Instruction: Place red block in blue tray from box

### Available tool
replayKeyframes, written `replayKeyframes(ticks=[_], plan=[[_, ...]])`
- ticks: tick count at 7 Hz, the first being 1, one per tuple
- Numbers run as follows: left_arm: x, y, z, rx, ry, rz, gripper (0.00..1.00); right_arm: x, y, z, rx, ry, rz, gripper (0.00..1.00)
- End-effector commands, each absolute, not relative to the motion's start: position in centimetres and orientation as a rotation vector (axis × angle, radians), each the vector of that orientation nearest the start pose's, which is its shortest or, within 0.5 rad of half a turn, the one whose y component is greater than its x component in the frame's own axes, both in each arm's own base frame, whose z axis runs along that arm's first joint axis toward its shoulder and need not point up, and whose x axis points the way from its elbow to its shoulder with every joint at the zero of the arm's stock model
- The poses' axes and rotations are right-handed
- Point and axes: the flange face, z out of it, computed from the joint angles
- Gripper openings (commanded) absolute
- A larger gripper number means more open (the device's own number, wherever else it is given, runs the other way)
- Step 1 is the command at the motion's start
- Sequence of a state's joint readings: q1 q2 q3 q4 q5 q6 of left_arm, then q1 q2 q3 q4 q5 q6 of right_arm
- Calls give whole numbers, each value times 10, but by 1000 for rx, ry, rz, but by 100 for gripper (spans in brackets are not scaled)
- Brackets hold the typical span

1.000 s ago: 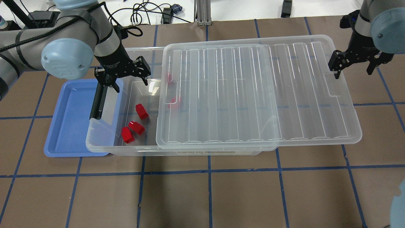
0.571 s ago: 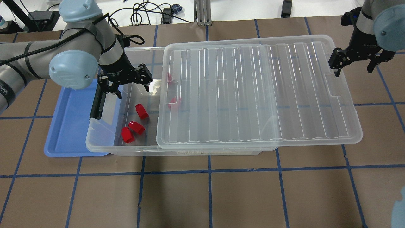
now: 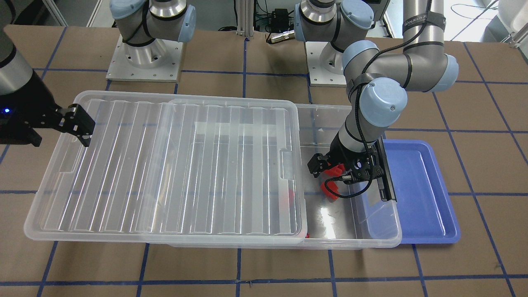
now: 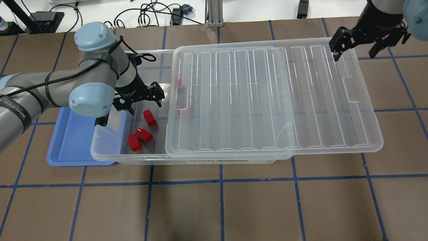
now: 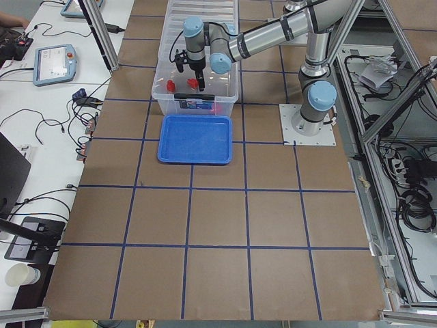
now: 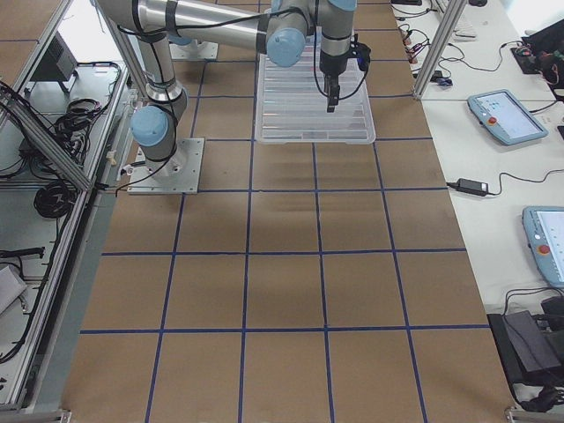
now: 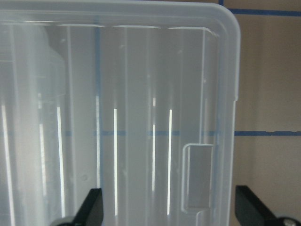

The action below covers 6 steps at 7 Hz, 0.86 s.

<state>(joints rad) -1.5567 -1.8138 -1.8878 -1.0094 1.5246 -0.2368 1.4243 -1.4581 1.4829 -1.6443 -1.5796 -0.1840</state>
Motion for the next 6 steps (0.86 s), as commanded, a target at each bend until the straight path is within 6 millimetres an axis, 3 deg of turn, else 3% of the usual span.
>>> replayKeyframes(ticks=[1,2,3,4,6], plan=[[-128,-531,244,-433,3154,-19,100,89,-532,531,-56,3085,-41,100],[-129,-532,225,-465,3147,37,100,94,-530,529,-15,3083,-27,100],[-128,-537,226,-474,3145,28,100,95,-526,529,-2,3083,-6,100],[-128,-537,210,-470,3142,71,100,97,-528,529,-2,3074,-4,100],[-126,-544,201,-500,3112,37,97,101,-525,528,-16,3084,5,100]])
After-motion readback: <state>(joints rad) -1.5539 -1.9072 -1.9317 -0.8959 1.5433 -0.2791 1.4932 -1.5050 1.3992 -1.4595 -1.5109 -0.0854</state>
